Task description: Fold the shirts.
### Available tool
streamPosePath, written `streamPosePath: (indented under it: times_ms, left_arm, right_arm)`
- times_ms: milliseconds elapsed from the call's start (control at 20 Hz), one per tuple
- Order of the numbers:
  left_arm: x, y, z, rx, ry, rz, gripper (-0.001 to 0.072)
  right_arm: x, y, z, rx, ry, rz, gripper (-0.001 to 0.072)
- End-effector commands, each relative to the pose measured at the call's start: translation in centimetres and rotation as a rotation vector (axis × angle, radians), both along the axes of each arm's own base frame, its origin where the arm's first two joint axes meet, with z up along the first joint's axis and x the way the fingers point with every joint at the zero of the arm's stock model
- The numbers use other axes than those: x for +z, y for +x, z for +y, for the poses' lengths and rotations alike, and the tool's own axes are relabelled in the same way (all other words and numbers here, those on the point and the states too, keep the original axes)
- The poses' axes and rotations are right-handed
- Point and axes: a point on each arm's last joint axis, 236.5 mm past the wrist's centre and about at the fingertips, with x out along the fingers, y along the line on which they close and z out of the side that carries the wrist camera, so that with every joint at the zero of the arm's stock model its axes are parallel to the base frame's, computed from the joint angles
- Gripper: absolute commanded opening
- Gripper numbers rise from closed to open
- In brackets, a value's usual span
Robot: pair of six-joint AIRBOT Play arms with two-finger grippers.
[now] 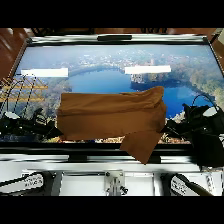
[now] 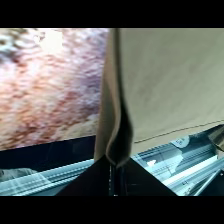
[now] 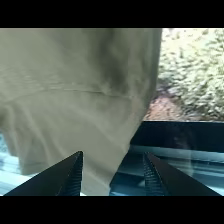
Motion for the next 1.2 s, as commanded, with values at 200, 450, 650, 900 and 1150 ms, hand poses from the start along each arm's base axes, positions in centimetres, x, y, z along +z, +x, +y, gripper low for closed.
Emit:
streamPosePath:
  times_ms: [200,450,650,900,1150]
  left_arm:
    - [0.1,0.8,-0.1,0.025,-0.007,-0.025,0.0036]
    - [0.2,1.7,-0.2,0.057,-0.011,-0.048,0.0036]
    - [0.4,1.7,-0.2,0.051,-0.012,-0.053,0.0036]
    - [3.7,5.3,1.2,-0.075,0.053,-0.296,0.0036]
    - [9.0,12.8,4.8,0.032,0.183,-0.496,0.0035]
  right_arm:
    - [-2.5,-1.3,1.5,-0.092,0.036,0.024,0.0498]
    - [-4.0,-2.3,2.7,-0.081,0.024,0.039,0.0485]
    - [-4.4,-0.5,4.4,-0.031,-0.033,-0.030,0.0143]
    - [1.2,3.1,4.3,0.153,-0.025,-0.197,0.0066]
    - [7.0,13.8,2.5,0.025,-0.075,-0.440,0.0064]
